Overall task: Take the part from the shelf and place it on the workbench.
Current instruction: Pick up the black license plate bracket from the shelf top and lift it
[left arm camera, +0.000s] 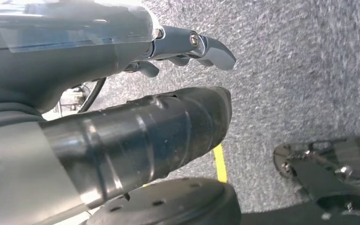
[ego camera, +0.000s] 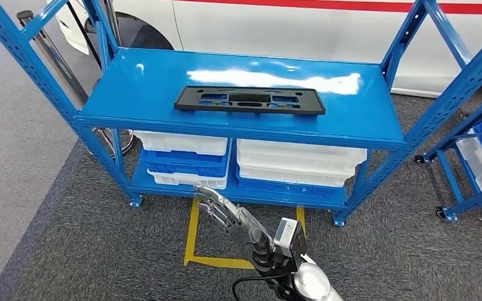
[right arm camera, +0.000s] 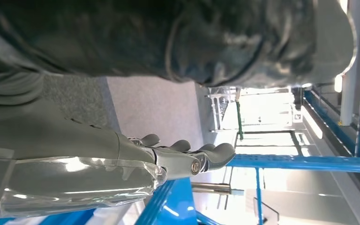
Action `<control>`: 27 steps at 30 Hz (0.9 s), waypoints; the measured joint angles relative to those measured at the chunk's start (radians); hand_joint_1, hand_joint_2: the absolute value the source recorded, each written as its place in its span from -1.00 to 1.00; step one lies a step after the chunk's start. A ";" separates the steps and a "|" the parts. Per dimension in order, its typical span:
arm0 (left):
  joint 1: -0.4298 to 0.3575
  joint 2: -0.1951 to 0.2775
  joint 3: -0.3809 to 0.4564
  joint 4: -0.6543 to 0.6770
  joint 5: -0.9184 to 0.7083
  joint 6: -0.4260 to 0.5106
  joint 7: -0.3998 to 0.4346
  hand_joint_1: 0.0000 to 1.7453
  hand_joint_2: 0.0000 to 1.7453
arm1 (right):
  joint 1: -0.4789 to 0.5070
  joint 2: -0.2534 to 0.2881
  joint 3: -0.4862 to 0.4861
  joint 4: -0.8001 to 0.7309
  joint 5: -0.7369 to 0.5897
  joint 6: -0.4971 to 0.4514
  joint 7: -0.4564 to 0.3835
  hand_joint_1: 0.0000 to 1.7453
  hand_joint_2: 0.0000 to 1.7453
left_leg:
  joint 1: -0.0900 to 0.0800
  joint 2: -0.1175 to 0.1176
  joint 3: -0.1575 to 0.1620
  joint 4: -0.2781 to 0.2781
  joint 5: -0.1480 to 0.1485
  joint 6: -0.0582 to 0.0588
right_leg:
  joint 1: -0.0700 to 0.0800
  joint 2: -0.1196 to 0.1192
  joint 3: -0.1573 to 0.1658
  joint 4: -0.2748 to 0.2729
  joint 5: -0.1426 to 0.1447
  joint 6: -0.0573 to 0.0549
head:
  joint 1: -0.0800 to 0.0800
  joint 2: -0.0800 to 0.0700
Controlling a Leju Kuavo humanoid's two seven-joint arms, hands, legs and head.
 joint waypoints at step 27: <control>0.000 0.002 -0.005 0.001 0.001 -0.014 -0.001 -1.00 -1.00 | -0.023 -0.002 0.018 -0.021 0.003 0.000 -0.003 -1.00 -1.00 | 0.003 -0.003 -0.006 0.003 0.005 0.012 | -0.010 -0.002 -0.034 0.084 -0.019 0.012 | 0.001 0.000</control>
